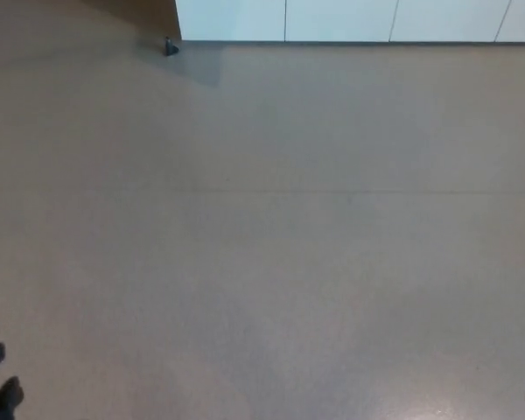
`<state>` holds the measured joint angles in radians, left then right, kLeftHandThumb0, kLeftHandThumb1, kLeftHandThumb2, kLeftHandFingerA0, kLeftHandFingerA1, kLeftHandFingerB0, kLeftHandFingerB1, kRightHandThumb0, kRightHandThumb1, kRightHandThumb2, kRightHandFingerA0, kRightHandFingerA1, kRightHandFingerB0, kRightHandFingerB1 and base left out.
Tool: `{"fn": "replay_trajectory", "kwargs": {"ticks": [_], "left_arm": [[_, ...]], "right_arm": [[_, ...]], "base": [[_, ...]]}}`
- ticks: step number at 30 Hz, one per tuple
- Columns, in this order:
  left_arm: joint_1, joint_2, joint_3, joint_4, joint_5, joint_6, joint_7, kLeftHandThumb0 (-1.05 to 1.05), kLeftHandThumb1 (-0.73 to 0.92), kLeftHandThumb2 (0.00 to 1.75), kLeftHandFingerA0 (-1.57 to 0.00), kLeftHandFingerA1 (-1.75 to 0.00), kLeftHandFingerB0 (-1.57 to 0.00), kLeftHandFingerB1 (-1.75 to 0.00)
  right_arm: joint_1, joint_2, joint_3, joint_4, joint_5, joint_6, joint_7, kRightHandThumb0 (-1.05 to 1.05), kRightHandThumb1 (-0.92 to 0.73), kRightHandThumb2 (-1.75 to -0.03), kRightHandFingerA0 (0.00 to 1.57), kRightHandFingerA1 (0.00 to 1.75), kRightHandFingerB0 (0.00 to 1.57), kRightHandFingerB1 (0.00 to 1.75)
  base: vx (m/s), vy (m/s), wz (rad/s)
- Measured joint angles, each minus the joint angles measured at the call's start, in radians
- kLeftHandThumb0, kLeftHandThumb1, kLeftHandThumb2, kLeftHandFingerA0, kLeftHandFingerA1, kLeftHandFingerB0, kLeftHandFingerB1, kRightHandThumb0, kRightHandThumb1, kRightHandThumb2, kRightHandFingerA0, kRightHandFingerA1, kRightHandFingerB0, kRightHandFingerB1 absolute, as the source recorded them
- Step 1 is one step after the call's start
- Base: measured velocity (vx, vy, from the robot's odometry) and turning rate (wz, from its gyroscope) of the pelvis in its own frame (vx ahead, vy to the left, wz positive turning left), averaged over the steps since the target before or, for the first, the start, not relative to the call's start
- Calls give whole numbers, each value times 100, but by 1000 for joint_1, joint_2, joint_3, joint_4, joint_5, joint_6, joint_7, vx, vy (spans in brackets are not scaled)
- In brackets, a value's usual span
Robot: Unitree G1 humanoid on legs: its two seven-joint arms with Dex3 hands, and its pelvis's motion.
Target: The robot walks towards an open cabinet and lifts its left hand to push the door towards the right to close it.
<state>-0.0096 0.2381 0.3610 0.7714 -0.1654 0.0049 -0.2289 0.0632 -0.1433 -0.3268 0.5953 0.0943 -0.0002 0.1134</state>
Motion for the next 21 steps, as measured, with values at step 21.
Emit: {"fn": "replay_trajectory", "kwargs": {"ticks": [21], "left_arm": [[8, 12, 16, -1, -48, -13, -54, -12, 87, 67, -30, -37, -18, -31]], "right_arm": [[15, 26, -2, -22, 56, 3, 37, -35, -69, -60, 61, 50, 41, 39]], "base": [[254, 71, 3]]}}
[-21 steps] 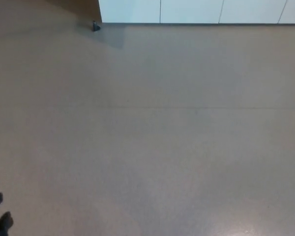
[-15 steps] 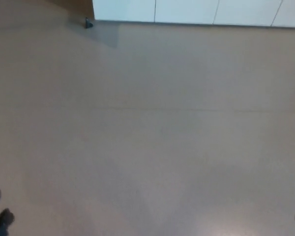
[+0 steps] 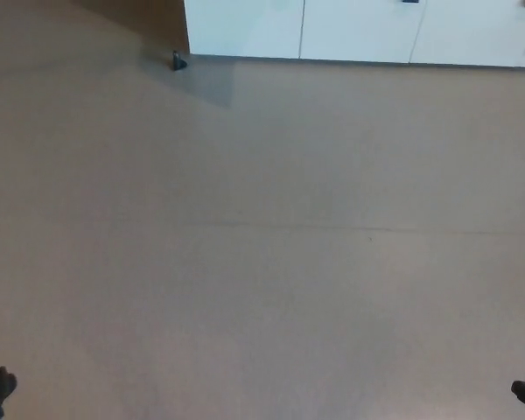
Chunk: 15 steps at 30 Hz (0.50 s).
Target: The robot walks towards an open cabinet and lifts its left hand to push the door towards the right to close it.
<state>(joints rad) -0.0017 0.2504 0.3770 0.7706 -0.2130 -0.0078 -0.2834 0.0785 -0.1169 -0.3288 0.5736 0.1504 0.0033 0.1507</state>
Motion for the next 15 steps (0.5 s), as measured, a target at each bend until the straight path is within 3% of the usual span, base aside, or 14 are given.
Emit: {"fn": "replay_trajectory", "kwargs": {"ticks": [4, 5, 15], "left_arm": [[-8, -8, -11, -3, -1, -4, -8, -12, 86, 67, -32, -37, -19, -31], [-6, -9, -12, -3, -1, -4, -10, -9, 63, 99, -24, -52, -10, -45], [-6, -4, -31, 7, 8, -17, -5, -8, 61, 96, -25, -51, -17, -47]], "right_arm": [[-3, -17, 6, -4, -1, 0, 1, -33, -70, -60, 61, 49, 41, 39], [-5, -19, 9, -4, -1, 0, 1, -34, -70, -60, 60, 49, 41, 39], [-5, -25, 31, 2, -3, 0, 3, -34, -70, -60, 62, 50, 42, 39]], "base": [[404, -244, 32], [325, -159, -5], [315, -6, -7]]}}
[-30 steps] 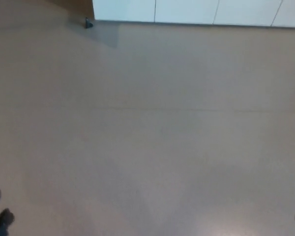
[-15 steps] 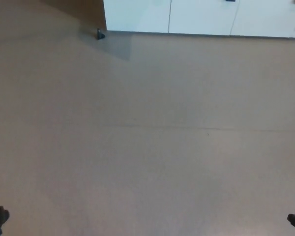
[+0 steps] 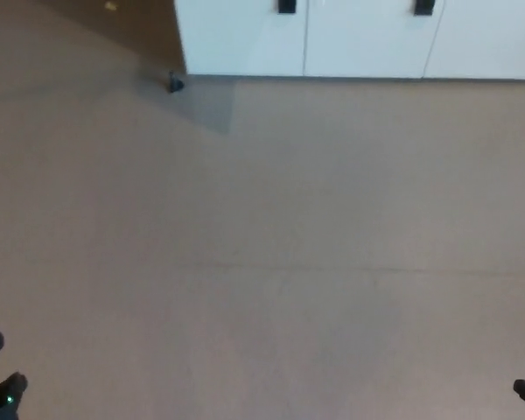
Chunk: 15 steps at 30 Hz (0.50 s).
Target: The robot walks towards an open cabinet and lifts its left hand to push the door towards the right to close it.
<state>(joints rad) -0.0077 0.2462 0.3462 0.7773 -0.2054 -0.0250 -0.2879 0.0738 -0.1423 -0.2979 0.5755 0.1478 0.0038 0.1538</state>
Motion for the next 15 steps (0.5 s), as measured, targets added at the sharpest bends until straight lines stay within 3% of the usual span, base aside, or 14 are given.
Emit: {"fn": "replay_trajectory", "kwargs": {"ticks": [8, 9, 14, 15], "left_arm": [[-3, 18, -11, -2, 4, -12, 10, -13, 61, 97, -23, -51, -12, -46], [-1, 17, -12, -1, 4, -12, 11, -17, 83, 67, -31, -37, -20, -32], [11, 17, -11, 9, 1, -14, 9, -15, 83, 67, -31, -37, -20, -32], [20, 16, -11, 10, 1, -16, 8, -11, 61, 98, -24, -52, -10, -46]], "right_arm": [[-8, -1, 16, 2, 0, -3, 3, -34, -69, -60, 61, 51, 39, 39], [-6, -1, 16, 1, 0, -3, 3, -34, -69, -60, 61, 51, 39, 39], [13, -2, 16, -9, 0, -2, 3, -33, -69, -60, 62, 51, 38, 38], [23, -3, 16, -16, 0, -2, 4, -33, -72, -62, 61, 50, 37, 38]], "base": [[379, 148, -2], [269, 1, 7], [213, -143, 16], [190, -285, -14]]}}
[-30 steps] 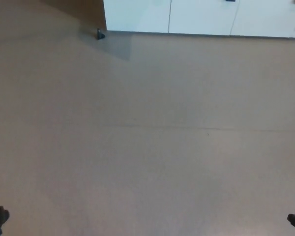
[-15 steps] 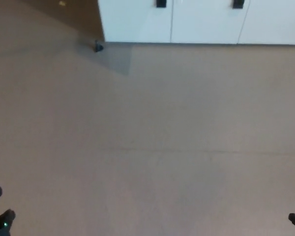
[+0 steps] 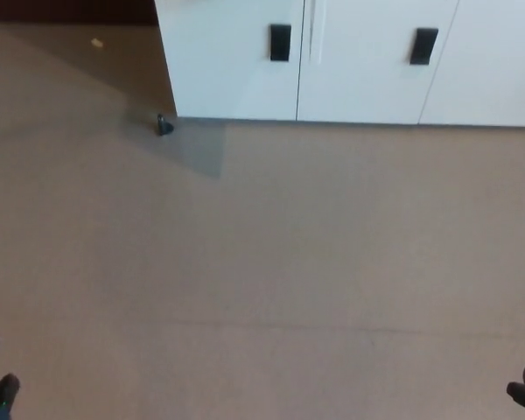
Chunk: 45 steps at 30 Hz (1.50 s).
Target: The robot walks towards an open cabinet and lifts its left hand to push the door towards the right to close it.
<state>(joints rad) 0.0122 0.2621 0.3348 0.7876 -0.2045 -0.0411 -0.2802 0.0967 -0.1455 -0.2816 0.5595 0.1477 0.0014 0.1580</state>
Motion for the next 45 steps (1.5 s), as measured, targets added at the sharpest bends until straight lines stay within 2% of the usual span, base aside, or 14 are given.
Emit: {"fn": "replay_trajectory", "kwargs": {"ticks": [1, 2, 7, 8, 10, 11, 16, 25, 35, 45], "left_arm": [[6, -3, 0, 1, -1, -1, 0, -11, 61, 98, -24, -52, -10, -46], [11, -6, -1, 2, -1, -2, -1, -18, 82, 67, -31, -37, -20, -32], [50, -26, -9, -15, -1, -7, -8, -15, 84, 67, -32, -37, -21, -32], [73, -28, -9, -22, -1, -8, -10, -9, 62, 98, -25, -52, -10, -45], [116, -29, -9, -34, -1, -9, -11, -10, 62, 98, -24, -52, -10, -45], [130, -30, -9, -37, -1, -10, -11, -14, 84, 67, -31, -36, -20, -31], [208, -38, -21, -39, 5, -15, -12, -16, 84, 67, -31, -37, -19, -32], [232, -21, -28, -24, 6, -40, -16, -19, 83, 68, -30, -37, -18, -32], [233, -26, -42, 2, 6, -66, -21, -22, 81, 68, -30, -37, -20, -32], [240, -24, -49, 4, 8, -67, -20, -20, 84, 67, -30, -36, -21, -32]], "right_arm": [[3, 3, 2, 2, 0, 2, 0, -33, -72, -62, 61, 50, 37, 38], [12, -1, 4, -4, 0, 2, 3, -32, -73, -61, 61, 50, 38, 38], [47, -19, 4, -15, -1, 0, 4, -31, -71, -61, 60, 50, 37, 38], [67, -19, 6, -17, -1, -1, 6, -30, -71, -61, 57, 49, 37, 38], [107, -19, 10, -18, -2, -3, 10, -30, -70, -61, 56, 49, 37, 38], [121, -18, 11, -19, -2, -4, 12, -31, -71, -61, 54, 49, 36, 38], [196, -17, 20, -7, -2, -11, 29, -32, -71, -61, 53, 49, 36, 38], [200, -14, 40, 3, -6, -34, 47, -33, -71, -61, 56, 48, 38, 39], [185, -34, 43, 37, -29, -52, 26, -32, -71, -62, 50, 44, 35, 38], [191, -35, 47, 30, -32, -52, 13, -30, -72, -62, 52, 47, 36, 38]], "base": [[244, -291, -61], [300, -305, 80], [305, -196, 4], [110, -110, -6], [98, -88, -6], [95, -85, -7], [126, -4, 2], [169, 7, 1], [212, -74, 17], [188, -77, -10]]}}
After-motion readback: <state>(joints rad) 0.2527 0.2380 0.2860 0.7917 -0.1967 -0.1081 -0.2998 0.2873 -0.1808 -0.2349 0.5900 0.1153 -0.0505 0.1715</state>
